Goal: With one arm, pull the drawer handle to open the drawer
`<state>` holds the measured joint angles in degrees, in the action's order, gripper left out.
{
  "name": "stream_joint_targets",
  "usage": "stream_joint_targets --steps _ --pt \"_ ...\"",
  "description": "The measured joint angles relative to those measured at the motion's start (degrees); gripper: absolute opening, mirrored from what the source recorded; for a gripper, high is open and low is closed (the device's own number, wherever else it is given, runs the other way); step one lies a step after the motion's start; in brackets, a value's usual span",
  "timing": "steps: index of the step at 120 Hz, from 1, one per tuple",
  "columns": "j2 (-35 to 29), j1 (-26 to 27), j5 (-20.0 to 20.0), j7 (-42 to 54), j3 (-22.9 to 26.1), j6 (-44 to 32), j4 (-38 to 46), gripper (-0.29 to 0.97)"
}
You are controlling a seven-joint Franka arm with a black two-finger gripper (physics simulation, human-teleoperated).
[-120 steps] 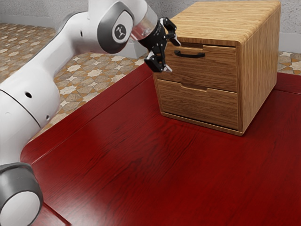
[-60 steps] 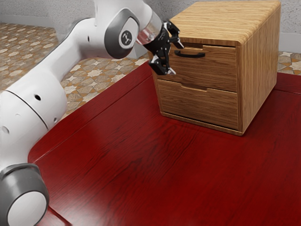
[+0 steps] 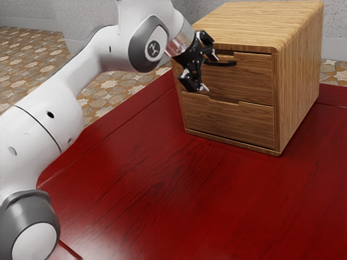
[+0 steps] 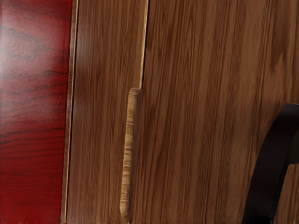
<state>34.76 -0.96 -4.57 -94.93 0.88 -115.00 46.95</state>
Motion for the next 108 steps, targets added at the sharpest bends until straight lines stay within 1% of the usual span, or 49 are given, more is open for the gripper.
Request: stream_joint_targets --steps 54,77,86,97,108 --pt "-0.1 0.1 0.0 -0.1 -0.1 -0.1 1.5 0.68" --pt "-3.6 1.0 0.1 -0.4 -1.1 0.0 6.2 0.66" --pt "-4.9 1.0 0.2 -0.5 -1.4 0.0 8.1 0.63" --pt "-6.6 3.6 0.2 -0.8 -5.3 0.3 9.4 0.55" --pt "-8.0 4.7 0.1 -1.0 -6.6 0.5 10.5 0.48"
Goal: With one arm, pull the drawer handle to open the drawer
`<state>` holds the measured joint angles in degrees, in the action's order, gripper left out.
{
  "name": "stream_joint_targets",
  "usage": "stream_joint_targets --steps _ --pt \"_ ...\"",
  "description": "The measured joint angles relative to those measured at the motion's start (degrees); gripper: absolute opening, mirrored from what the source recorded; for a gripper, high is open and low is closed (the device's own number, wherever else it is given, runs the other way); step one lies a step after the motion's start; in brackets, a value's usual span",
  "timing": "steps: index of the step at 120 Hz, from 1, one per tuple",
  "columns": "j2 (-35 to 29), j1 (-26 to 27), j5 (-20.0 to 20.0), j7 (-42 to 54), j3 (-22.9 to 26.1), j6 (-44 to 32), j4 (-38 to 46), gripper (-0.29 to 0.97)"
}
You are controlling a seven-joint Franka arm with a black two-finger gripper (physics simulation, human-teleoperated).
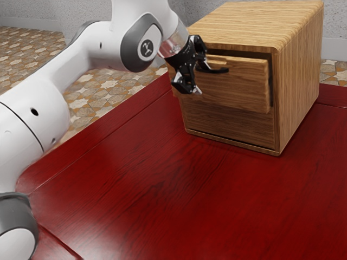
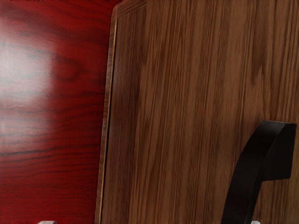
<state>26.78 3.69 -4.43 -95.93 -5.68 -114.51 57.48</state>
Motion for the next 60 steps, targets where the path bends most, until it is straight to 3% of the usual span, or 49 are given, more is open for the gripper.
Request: stream_joint_targets --steps 41,60 --pt "-5.3 2.7 0.0 -1.0 -2.6 1.5 6.1 0.07" --pt "-9.9 3.2 -0.1 -1.8 -3.5 2.9 11.6 -0.03"
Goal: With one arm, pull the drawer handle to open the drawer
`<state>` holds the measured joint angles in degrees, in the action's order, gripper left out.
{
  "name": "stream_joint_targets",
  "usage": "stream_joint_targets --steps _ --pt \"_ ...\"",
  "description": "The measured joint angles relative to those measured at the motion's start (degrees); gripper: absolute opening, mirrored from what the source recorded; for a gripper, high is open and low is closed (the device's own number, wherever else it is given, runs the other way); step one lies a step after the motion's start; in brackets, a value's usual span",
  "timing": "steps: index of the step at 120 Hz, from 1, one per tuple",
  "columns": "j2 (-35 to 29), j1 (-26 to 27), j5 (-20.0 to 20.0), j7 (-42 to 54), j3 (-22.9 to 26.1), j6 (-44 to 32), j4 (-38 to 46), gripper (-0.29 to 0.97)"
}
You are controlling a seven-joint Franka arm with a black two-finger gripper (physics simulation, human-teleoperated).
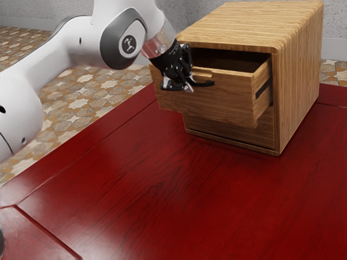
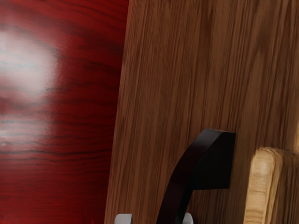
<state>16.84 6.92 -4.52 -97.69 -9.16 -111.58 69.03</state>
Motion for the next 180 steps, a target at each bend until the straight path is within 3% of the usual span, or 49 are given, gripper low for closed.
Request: stream_joint_targets --steps 95,142,172,180 --pt "-21.3 2.8 0.2 -2.3 0.1 1.4 24.7 -0.09" --pt "-25.8 2.6 0.6 -3.0 0.1 1.6 28.6 -0.10" --pt "-28.7 2.7 1.3 -3.3 0.6 1.4 29.6 0.06" --pt "-29.3 2.6 1.3 -3.4 0.9 1.6 29.7 0.15"
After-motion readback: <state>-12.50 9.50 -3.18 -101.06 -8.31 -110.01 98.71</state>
